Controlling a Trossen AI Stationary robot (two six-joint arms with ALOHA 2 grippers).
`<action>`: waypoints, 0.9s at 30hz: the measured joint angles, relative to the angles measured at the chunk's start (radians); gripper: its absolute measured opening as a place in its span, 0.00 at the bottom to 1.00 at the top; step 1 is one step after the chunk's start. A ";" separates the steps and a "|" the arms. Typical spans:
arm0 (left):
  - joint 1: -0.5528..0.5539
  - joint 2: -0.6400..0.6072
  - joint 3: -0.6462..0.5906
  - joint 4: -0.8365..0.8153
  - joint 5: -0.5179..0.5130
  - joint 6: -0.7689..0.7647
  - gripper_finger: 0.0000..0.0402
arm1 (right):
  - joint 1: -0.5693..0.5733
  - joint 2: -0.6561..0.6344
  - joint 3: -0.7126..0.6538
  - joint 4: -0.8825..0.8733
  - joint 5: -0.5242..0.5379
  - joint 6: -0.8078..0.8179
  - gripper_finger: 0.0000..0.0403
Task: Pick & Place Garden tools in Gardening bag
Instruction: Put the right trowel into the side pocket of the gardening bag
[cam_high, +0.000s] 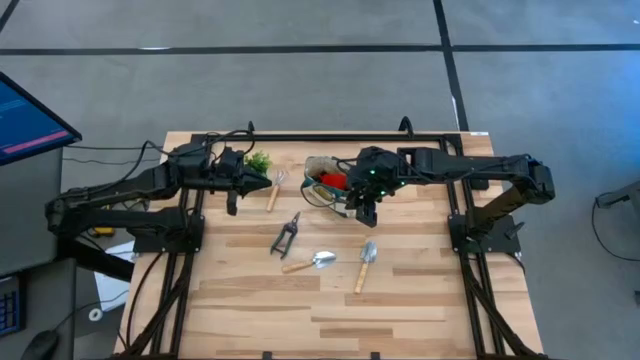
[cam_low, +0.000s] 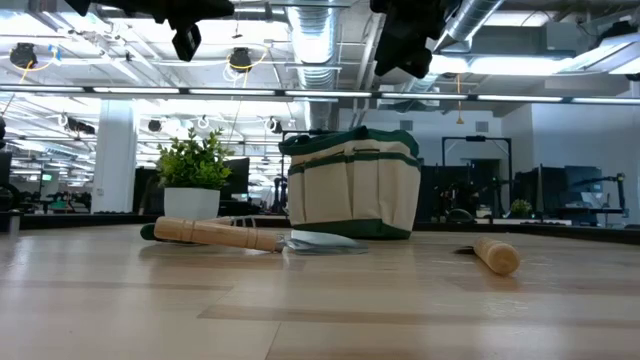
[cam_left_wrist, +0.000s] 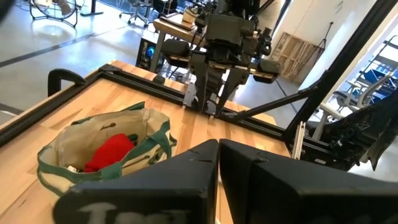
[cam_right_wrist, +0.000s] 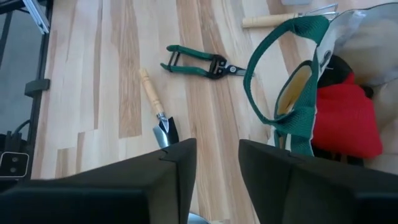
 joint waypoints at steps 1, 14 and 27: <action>0.000 0.000 0.000 -0.001 0.000 0.000 0.01 | 0.000 0.001 0.000 -0.001 0.000 0.000 0.27; -0.039 0.000 0.000 -0.001 0.003 0.001 0.01 | 0.008 0.002 0.000 0.000 -0.001 0.079 0.24; -0.129 0.000 0.000 -0.001 0.003 0.002 0.01 | 0.079 0.002 0.000 0.101 -0.002 0.079 0.24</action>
